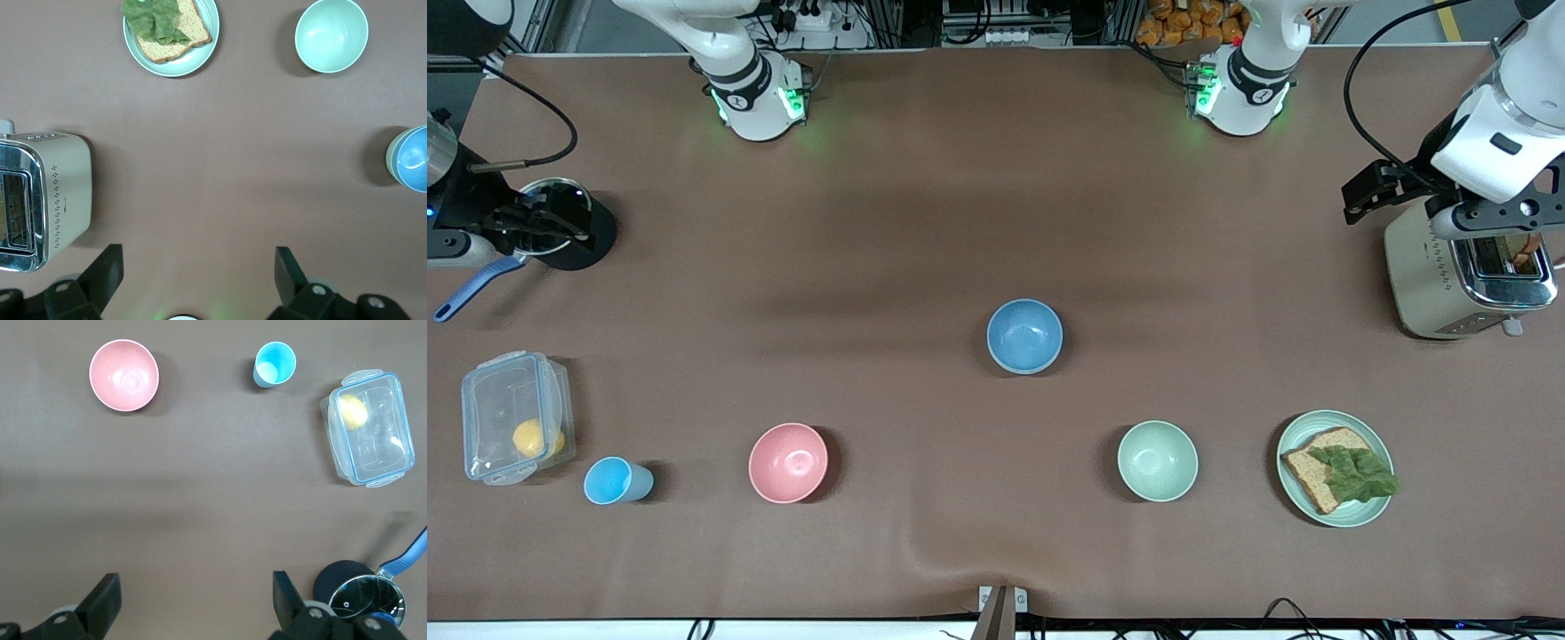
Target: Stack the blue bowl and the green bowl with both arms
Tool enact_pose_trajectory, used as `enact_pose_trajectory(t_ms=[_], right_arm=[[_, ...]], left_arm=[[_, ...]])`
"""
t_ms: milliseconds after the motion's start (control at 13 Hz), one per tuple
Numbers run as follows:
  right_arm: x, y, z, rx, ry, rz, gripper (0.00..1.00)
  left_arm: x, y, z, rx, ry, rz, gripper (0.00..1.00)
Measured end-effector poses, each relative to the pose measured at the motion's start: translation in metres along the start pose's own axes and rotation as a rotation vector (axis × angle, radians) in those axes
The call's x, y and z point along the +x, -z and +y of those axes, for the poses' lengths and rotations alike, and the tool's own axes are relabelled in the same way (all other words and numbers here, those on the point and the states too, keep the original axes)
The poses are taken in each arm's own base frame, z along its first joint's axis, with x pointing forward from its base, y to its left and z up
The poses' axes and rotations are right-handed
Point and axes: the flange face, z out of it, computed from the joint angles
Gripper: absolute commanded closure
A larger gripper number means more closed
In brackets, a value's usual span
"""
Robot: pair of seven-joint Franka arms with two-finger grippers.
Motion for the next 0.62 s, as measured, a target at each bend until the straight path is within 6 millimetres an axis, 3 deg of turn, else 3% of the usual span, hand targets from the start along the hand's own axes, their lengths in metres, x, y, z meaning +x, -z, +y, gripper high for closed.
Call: enact_pose_trajectory(t_ms=[615], right_arm=[[-0.0001, -0.0009, 0.0044, -0.001, -0.007, -0.002, 0.0]], left_arm=[[-0.0015, 0.0024, -0.0001, 0.0, -0.007, 0.005, 0.0]])
